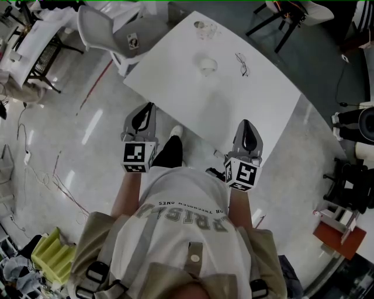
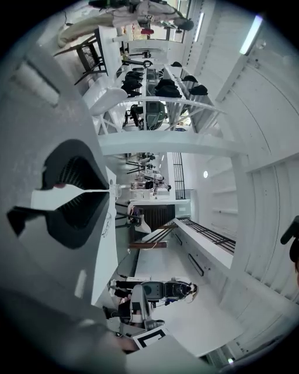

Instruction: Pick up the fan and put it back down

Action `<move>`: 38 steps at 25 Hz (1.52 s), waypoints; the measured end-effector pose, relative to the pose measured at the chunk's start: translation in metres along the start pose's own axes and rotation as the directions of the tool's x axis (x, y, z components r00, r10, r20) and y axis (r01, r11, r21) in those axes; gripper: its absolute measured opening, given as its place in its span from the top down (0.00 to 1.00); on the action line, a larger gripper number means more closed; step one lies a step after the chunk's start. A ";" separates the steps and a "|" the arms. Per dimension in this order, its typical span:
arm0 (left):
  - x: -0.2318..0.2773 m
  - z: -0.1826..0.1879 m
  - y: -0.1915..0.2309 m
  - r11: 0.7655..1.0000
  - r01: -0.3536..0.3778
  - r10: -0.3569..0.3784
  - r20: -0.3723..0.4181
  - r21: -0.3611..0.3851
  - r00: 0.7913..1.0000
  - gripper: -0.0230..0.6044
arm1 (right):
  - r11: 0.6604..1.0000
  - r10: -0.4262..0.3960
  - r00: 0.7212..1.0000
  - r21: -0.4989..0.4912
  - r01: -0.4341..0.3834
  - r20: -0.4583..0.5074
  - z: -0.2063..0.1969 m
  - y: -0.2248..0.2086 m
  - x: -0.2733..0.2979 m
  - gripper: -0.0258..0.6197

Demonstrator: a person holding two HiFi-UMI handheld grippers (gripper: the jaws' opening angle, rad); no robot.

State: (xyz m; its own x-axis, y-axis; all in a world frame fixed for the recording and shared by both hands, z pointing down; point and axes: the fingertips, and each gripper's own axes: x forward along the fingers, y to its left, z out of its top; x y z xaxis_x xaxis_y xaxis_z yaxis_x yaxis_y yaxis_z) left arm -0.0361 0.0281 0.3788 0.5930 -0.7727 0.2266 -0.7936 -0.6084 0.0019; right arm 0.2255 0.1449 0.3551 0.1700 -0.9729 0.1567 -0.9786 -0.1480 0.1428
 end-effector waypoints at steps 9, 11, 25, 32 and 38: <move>-0.005 0.021 -0.022 1.000 0.000 0.000 0.092 0.007 0.996 0.94 | 0.999 0.029 0.998 -0.023 -0.028 0.056 0.012 0.006 -0.013 0.96; -0.007 0.021 -0.026 1.000 -0.004 0.003 0.097 0.012 0.995 0.94 | 0.999 0.034 0.997 -0.023 -0.032 0.068 0.013 0.007 -0.016 0.96; -0.021 0.028 -0.030 0.999 -0.038 0.040 0.154 -0.018 0.987 0.94 | 0.999 0.013 0.996 -0.042 -0.009 0.090 0.012 0.006 -0.025 0.96; -0.022 0.036 -0.029 0.999 -0.044 0.047 0.164 -0.020 0.985 0.94 | 0.998 0.008 0.996 -0.064 -0.002 0.089 0.011 0.005 -0.028 0.96; -0.021 0.030 -0.034 0.998 -0.051 0.053 0.156 -0.022 0.986 0.94 | 0.997 0.011 0.997 -0.079 -0.005 0.079 0.007 0.004 -0.031 0.96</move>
State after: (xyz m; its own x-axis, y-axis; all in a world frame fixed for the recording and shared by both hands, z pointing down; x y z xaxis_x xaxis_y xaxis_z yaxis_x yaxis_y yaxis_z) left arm -0.0178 0.0593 0.3444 0.5637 -0.8229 0.0719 -0.8254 -0.5644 0.0123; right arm 0.2158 0.1734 0.3438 0.1498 -0.9854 0.0809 -0.9671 -0.1290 0.2193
